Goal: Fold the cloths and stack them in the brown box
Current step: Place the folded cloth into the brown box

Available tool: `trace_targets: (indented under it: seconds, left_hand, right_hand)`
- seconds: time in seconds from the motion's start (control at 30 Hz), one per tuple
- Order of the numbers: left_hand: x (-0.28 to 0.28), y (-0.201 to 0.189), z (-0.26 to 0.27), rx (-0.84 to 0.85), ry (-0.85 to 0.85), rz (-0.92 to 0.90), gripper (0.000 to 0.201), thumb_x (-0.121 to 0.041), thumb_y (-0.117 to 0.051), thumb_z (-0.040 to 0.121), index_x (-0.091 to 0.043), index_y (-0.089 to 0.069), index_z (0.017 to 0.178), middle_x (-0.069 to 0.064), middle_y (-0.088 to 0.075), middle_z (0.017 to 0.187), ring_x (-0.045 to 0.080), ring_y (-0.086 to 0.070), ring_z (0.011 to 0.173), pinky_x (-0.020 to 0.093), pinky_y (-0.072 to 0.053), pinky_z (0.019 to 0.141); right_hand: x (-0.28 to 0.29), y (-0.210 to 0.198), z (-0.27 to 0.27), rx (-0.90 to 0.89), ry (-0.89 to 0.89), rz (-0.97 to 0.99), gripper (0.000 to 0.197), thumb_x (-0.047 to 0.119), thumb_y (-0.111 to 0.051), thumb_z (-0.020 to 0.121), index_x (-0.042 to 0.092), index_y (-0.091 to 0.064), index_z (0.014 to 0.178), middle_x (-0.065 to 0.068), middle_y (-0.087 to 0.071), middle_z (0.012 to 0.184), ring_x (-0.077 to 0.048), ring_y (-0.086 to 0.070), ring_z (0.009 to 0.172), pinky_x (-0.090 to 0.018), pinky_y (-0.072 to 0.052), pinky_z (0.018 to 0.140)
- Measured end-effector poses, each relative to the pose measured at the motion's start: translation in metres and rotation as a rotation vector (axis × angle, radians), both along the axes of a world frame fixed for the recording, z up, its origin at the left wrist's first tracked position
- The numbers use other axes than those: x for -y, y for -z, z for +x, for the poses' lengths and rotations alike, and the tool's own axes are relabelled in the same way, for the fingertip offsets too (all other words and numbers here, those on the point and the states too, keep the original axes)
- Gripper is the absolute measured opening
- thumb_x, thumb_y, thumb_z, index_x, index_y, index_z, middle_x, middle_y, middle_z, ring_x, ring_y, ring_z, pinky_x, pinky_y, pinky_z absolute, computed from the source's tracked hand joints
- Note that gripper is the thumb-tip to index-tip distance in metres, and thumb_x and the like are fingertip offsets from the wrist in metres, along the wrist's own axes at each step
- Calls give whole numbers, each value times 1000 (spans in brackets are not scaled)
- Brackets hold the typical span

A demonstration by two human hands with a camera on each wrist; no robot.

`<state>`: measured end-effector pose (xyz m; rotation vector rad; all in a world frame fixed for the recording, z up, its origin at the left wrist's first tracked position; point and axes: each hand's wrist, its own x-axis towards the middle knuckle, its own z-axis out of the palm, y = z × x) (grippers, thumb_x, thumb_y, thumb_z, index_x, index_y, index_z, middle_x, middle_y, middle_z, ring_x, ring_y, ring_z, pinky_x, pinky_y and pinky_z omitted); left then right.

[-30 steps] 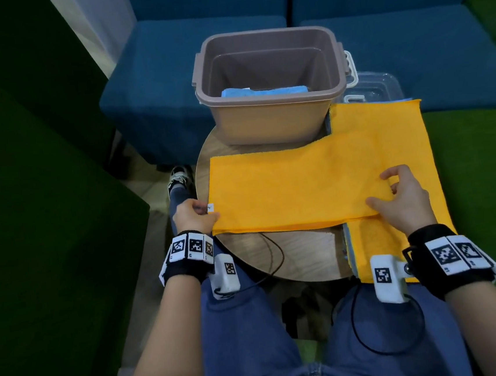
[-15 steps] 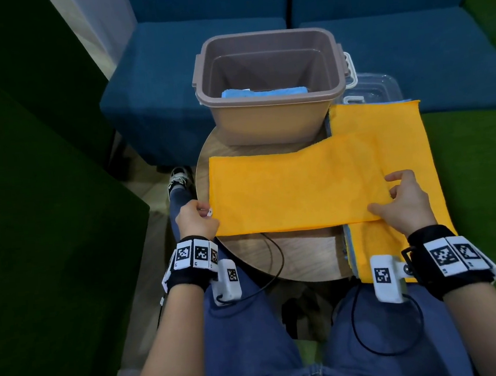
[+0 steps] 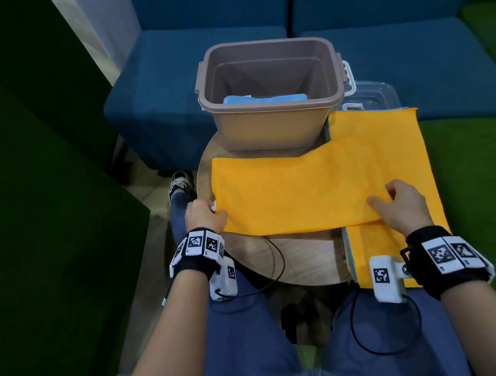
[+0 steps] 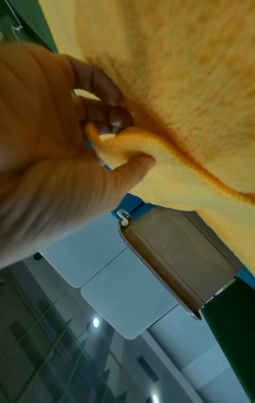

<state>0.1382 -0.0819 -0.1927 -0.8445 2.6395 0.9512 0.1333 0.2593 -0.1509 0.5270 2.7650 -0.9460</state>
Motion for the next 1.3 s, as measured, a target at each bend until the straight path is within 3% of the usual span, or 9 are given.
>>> trace_targets:
  seconds: [0.07, 0.2, 0.33, 0.6, 0.77, 0.83, 1.0, 1.13, 1.3]
  left_hand:
    - [3, -4, -11, -80, -90, 105, 15, -6, -56, 85, -11, -45, 76, 11, -48, 84, 28, -52, 76, 29, -42, 55]
    - [13, -6, -22, -272, -282, 276, 26, -11, -67, 85, -18, -47, 70, 8, -55, 80, 26, -63, 60, 33, -55, 58]
    - [20, 9, -6, -252, -260, 244, 27, -19, -72, 85, -11, -52, 69, 4, -54, 64, 5, -54, 38, 15, -43, 40]
    - [28, 25, 12, -242, -310, 256, 22, -16, -77, 81, -6, -59, 76, 9, -60, 76, 17, -62, 57, 11, -46, 43]
    - [26, 24, 13, -200, -289, 141, 27, -16, -77, 80, -13, -50, 75, 11, -65, 79, 34, -67, 83, 40, -55, 76]
    - [20, 11, 12, -161, -279, 50, 30, -19, -77, 80, -7, -53, 94, 15, -62, 100, 35, -61, 99, 41, -50, 84]
    - [-33, -31, -20, -206, -49, -369, 43, -26, -63, 92, -6, -46, 126, 14, -40, 134, 31, -47, 121, 43, -41, 98]
    - [-126, -31, -49, -251, 348, -162, 42, -13, -46, 98, -12, -41, 140, 11, -25, 154, 28, -35, 136, 43, -38, 105]
    - [-184, 19, -42, 37, 717, -93, 56, -29, -29, 105, -25, -5, 155, 4, 15, 161, 24, 11, 149, 51, 6, 118]
  right_hand:
    - [0, -3, -4, -89, 33, -17, 33, 22, -64, 93, -5, -53, 108, -23, -56, 104, -40, -52, 102, -40, -39, 77]
    - [2, -7, -7, -225, 134, -121, 27, 23, -57, 97, 3, -50, 114, -15, -51, 108, -28, -50, 98, -47, -50, 76]
    - [0, 7, 0, -206, 29, -35, 22, 21, -58, 96, 4, -45, 91, -12, -48, 85, -31, -44, 84, -36, -27, 65]
    - [2, 22, 6, -126, 75, 4, 28, 29, -64, 92, 7, -46, 93, -10, -50, 83, -30, -46, 80, -37, -32, 63]
    - [8, 19, 9, -68, 85, 161, 29, 32, -62, 93, 10, -46, 102, -16, -59, 94, -31, -48, 80, -37, -36, 65]
    - [13, 15, 8, -97, 26, 255, 31, 24, -65, 91, 8, -46, 110, -19, -57, 106, -37, -53, 92, -42, -41, 69]
    - [32, 9, -16, -348, -293, 295, 57, 23, -63, 90, 18, -41, 142, -13, -39, 145, -35, -35, 134, -52, -32, 102]
    - [38, 35, -36, -33, -456, 342, 63, 50, -40, 99, 38, -11, 154, 5, 7, 164, -28, 9, 150, -58, -2, 116]
    - [34, 50, -40, 68, -476, 404, 62, 55, -27, 100, 43, 3, 153, 12, 23, 159, -26, 18, 148, -58, 3, 116]
